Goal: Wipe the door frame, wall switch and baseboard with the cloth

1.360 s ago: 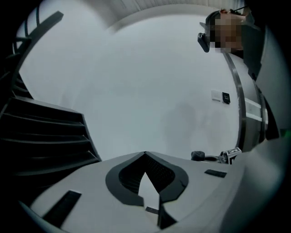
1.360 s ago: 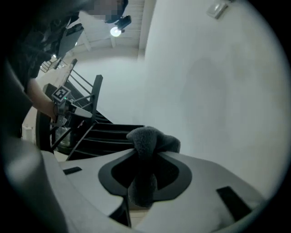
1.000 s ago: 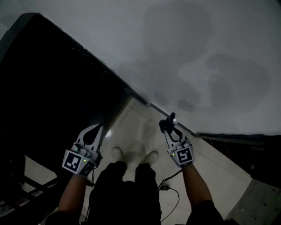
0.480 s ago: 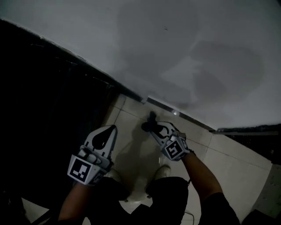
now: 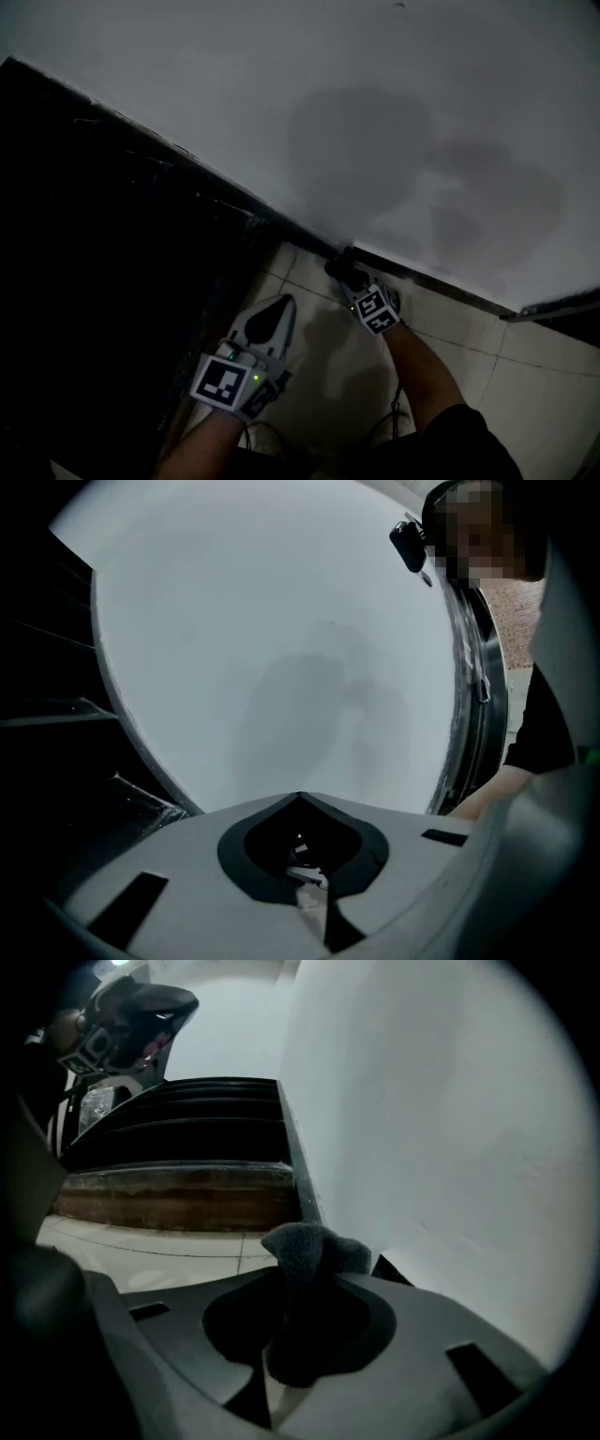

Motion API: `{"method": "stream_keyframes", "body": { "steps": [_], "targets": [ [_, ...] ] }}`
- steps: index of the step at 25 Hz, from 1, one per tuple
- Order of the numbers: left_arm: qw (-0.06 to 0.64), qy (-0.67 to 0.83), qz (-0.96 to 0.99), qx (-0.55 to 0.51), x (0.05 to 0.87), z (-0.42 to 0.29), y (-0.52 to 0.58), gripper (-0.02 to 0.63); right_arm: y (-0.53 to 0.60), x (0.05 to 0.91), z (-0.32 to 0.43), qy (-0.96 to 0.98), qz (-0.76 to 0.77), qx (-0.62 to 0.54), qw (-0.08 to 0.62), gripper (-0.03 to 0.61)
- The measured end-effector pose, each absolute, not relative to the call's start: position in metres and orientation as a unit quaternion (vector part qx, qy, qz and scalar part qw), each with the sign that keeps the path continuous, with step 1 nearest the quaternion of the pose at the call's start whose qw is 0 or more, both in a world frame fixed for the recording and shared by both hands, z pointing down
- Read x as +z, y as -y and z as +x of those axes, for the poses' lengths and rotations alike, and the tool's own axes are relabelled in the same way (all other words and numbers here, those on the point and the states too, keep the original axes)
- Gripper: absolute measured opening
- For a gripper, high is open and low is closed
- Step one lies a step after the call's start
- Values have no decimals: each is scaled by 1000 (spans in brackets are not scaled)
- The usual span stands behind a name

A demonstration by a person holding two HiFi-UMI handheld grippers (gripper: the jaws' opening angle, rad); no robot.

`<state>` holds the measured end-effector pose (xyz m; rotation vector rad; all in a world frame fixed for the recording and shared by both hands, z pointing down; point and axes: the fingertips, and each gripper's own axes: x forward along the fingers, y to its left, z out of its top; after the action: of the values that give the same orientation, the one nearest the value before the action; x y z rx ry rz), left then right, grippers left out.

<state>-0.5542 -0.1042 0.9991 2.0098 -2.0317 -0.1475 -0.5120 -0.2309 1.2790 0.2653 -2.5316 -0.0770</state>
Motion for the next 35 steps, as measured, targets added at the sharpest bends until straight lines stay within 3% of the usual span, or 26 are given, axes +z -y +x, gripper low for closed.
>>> {"method": "stream_keyframes", "body": {
  "steps": [13,35],
  "targets": [
    [116,649,752,-10,1009,-507,121,2,281,1288,-465,933,246,41,259,84],
    [139,587,795,-64,1003,-442,155,2,309,1291,-324,885,348,57,303,84]
  ]
}}
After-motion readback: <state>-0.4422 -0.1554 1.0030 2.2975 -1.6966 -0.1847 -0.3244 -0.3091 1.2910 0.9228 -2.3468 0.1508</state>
